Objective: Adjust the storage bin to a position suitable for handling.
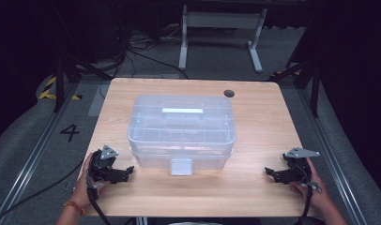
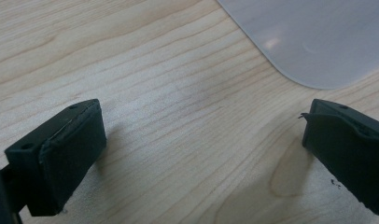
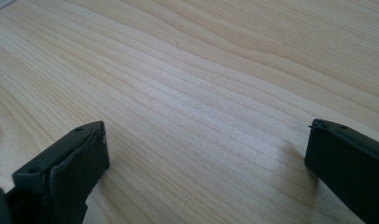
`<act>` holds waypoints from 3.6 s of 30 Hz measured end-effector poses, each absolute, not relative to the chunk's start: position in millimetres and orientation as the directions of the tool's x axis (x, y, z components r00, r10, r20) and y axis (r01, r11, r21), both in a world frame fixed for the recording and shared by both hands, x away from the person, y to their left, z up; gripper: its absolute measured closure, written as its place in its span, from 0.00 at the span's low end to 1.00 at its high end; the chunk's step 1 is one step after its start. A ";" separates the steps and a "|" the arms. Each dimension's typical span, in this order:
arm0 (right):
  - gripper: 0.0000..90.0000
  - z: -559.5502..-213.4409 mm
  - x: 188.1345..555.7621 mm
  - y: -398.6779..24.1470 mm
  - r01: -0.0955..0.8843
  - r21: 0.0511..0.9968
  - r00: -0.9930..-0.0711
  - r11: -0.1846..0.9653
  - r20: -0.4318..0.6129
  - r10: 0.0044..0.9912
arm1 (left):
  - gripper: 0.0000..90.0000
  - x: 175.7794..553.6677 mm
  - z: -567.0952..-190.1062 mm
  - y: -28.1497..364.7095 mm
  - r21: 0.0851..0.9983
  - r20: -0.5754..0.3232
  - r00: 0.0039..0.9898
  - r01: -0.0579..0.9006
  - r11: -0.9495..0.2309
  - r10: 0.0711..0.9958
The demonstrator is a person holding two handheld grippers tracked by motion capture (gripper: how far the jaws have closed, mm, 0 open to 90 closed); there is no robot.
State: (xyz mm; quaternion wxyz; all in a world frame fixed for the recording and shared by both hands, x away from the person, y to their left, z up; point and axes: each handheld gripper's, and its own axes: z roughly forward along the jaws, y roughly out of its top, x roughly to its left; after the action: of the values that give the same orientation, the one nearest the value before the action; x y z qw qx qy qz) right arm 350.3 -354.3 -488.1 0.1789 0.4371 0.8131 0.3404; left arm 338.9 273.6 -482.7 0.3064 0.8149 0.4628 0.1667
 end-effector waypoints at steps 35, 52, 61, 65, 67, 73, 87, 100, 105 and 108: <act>0.25 -474.9 350.0 -360.7 0.512 0.763 -0.611 0.394 0.001 0.792 | 0.02 332.2 -482.2 276.9 0.656 -0.009 0.587 0.614 -0.439 0.809; 0.28 -438.9 355.2 -345.4 0.386 0.833 -0.651 0.397 -0.059 0.757 | 0.03 332.0 -482.0 278.0 0.657 -0.003 0.590 0.610 -0.443 0.807; 0.33 -422.1 357.4 -335.4 0.337 0.841 -0.686 0.424 -0.090 0.722 | 0.03 332.0 -482.0 278.0 0.657 -0.003 0.589 0.610 -0.443 0.808; 0.34 -412.9 358.8 -331.2 0.318 0.845 -0.694 0.429 -0.101 0.713 | 0.03 331.9 -482.0 278.0 0.657 -0.002 0.589 0.610 -0.443 0.808; 0.34 -408.6 359.6 -329.5 0.309 0.847 -0.695 0.432 -0.109 0.711 | 0.03 331.9 -482.1 277.9 0.657 -0.003 0.589 0.610 -0.442 0.808; 0.36 -392.6 362.9 -321.2 0.272 0.857 -0.708 0.437 -0.129 0.694 | 0.03 332.1 -482.1 278.0 0.658 -0.002 0.590 0.608 -0.444 0.807; 0.39 -363.7 372.8 -310.0 0.202 0.880 -0.720 0.430 -0.164 0.674 | 0.03 332.0 -482.0 278.0 0.657 -0.002 0.590 0.610 -0.443 0.808; 0.41 -334.4 387.1 -288.1 0.153 0.888 -0.753 0.434 -0.179 0.633 | 0.03 332.0 -482.0 278.0 0.657 -0.002 0.590 0.609 -0.443 0.808; 0.41 -326.6 390.7 -275.1 0.139 0.889 -0.768 0.437 -0.182 0.614 | 0.03 331.9 -481.8 278.0 0.655 0.000 0.589 0.611 -0.445 0.808; 0.42 -324.4 392.4 -270.3 0.136 0.887 -0.772 0.441 -0.184 0.608 | 0.03 331.9 -482.0 278.0 0.657 -0.002 0.589 0.610 -0.443 0.808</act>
State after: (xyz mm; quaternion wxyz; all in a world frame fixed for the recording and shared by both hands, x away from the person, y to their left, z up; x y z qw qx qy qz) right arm 392.4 -270.3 -324.4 0.2478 0.2292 0.8118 0.4765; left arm 331.9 278.0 -482.0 0.3133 0.8345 0.4247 0.1581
